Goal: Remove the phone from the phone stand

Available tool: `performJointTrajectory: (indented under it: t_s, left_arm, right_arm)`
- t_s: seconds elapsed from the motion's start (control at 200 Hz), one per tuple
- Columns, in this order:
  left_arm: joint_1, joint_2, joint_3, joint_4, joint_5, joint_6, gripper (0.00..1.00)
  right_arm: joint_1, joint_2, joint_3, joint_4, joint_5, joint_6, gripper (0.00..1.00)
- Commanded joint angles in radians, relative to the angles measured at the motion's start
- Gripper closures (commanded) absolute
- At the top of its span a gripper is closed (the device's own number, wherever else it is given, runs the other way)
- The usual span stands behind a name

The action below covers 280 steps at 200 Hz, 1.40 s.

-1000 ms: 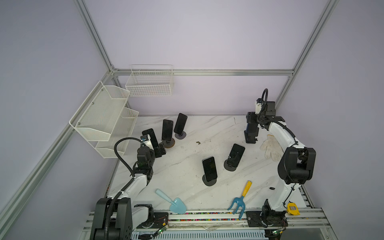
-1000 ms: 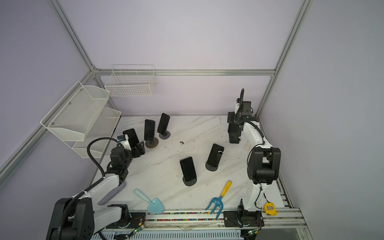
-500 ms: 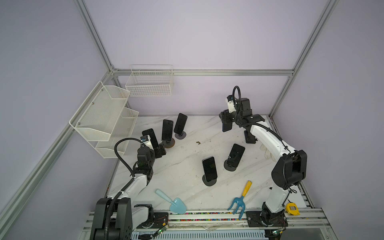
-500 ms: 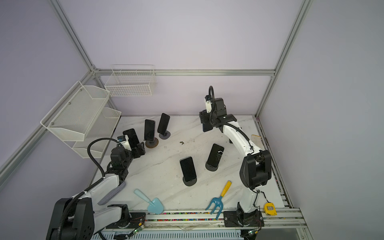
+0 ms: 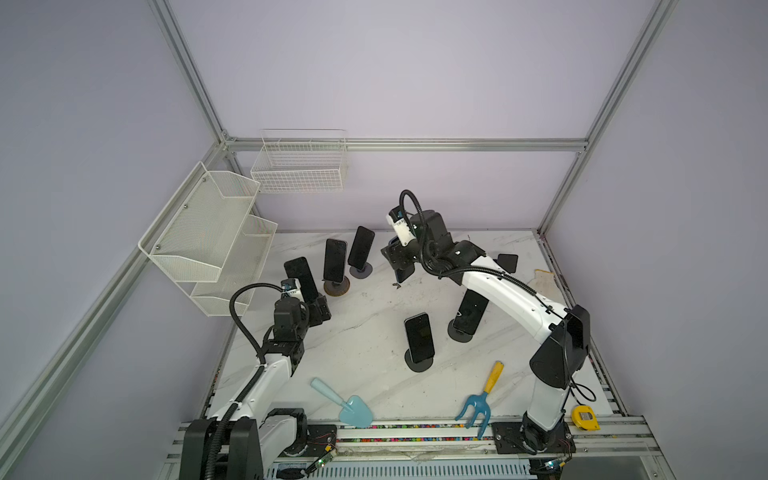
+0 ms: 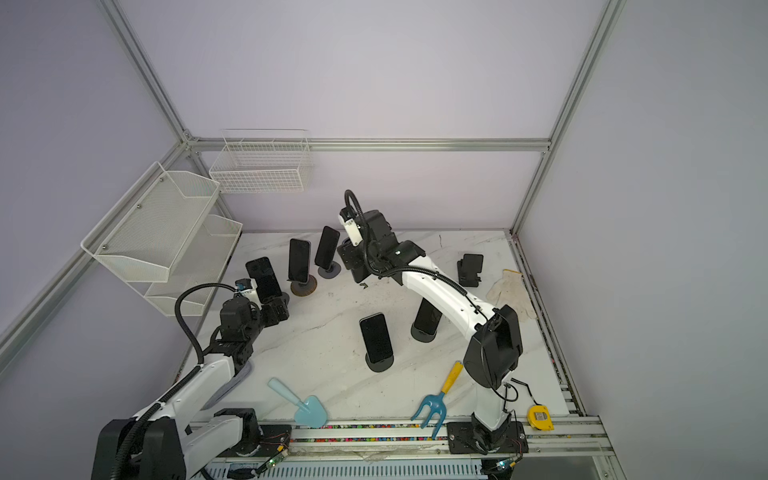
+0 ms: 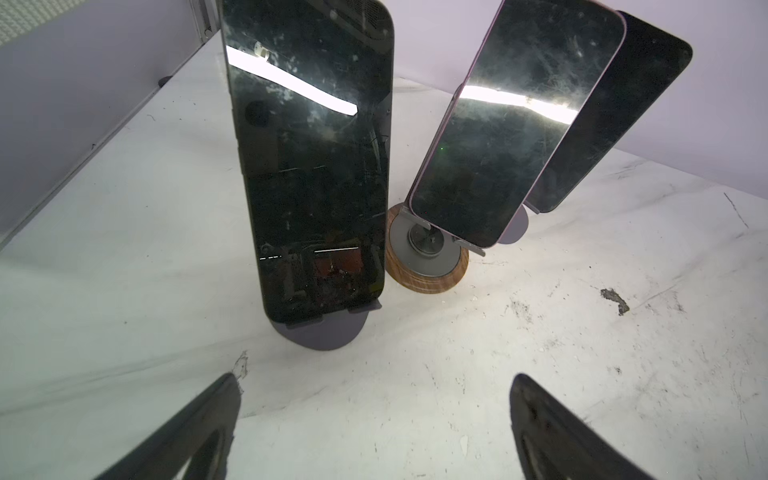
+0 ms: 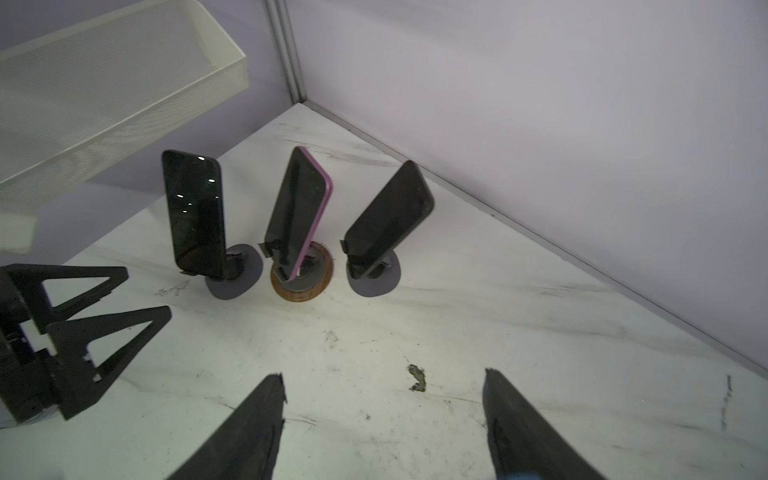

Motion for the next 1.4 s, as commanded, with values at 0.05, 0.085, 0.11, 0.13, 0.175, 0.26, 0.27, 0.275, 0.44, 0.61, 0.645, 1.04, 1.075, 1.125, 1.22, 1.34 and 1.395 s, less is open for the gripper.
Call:
performJointTrajectory:
  t_s: [0.05, 0.085, 0.11, 0.13, 0.175, 0.26, 0.27, 0.275, 0.44, 0.61, 0.645, 1.04, 1.075, 1.125, 1.22, 1.34, 1.395]
  left_arm:
    - [-0.004, -0.072, -0.003, -0.035, -0.045, -0.035, 0.00]
    - [-0.005, -0.084, -0.018, -0.039, -0.045, -0.040, 0.00]
    - [-0.004, -0.095, -0.030, -0.034, -0.048, -0.045, 0.00]
    - [-0.004, -0.106, -0.030, -0.051, -0.054, -0.050, 0.00]
    - [-0.005, -0.134, -0.034, -0.075, -0.060, -0.055, 0.01]
    - [-0.004, -0.182, -0.067, -0.053, -0.065, -0.056, 0.01]
    - [-0.004, -0.187, -0.070, -0.052, -0.069, -0.057, 0.00]
    - [-0.004, -0.189, -0.071, -0.053, -0.070, -0.057, 0.00]
    - [-0.004, -0.234, -0.078, -0.085, -0.141, -0.055, 0.00]
    - [-0.004, -0.235, -0.078, -0.093, -0.183, -0.073, 0.00]
    - [-0.004, -0.234, -0.078, -0.093, -0.181, -0.077, 0.00]
    - [-0.004, -0.221, -0.074, -0.086, -0.175, -0.077, 0.00]
    - [-0.004, -0.214, -0.071, -0.086, -0.173, -0.078, 0.00]
    - [-0.004, -0.204, -0.067, -0.088, -0.171, -0.084, 0.00]
    - [-0.004, -0.193, -0.073, -0.085, -0.172, -0.110, 0.00]
    - [-0.004, -0.188, -0.074, -0.082, -0.171, -0.114, 0.00]
    - [-0.004, -0.189, -0.073, -0.080, -0.173, -0.114, 0.00]
  right_arm:
    - [0.091, 0.074, 0.079, -0.054, 0.043, -0.003, 0.30]
    - [0.112, 0.090, 0.090, -0.071, 0.045, 0.004, 0.30]
    - [0.125, 0.100, 0.095, -0.080, 0.051, 0.009, 0.30]
    - [0.134, 0.108, 0.098, -0.085, 0.055, 0.016, 0.30]
    - [0.155, 0.120, 0.097, -0.089, 0.057, 0.027, 0.30]
    - [0.196, 0.144, 0.088, -0.089, 0.031, 0.047, 0.30]
    - [0.201, 0.146, 0.089, -0.089, 0.030, 0.050, 0.30]
    - [0.202, 0.148, 0.089, -0.089, 0.029, 0.051, 0.30]
    - [0.266, 0.216, 0.112, -0.123, 0.047, 0.064, 0.31]
    - [0.285, 0.260, 0.115, -0.143, 0.045, 0.070, 0.30]
    - [0.288, 0.268, 0.114, -0.148, 0.043, 0.069, 0.30]
    - [0.249, 0.348, 0.172, -0.293, 0.153, -0.038, 0.28]
    - [0.232, 0.345, 0.174, -0.294, 0.130, -0.036, 0.28]
    - [0.214, 0.341, 0.173, -0.295, 0.111, -0.035, 0.28]
    - [0.170, 0.333, 0.165, -0.301, 0.105, -0.023, 0.28]
    - [0.106, 0.317, 0.144, -0.316, 0.077, 0.003, 0.28]
    - [0.078, 0.301, 0.121, -0.317, 0.078, 0.008, 0.28]
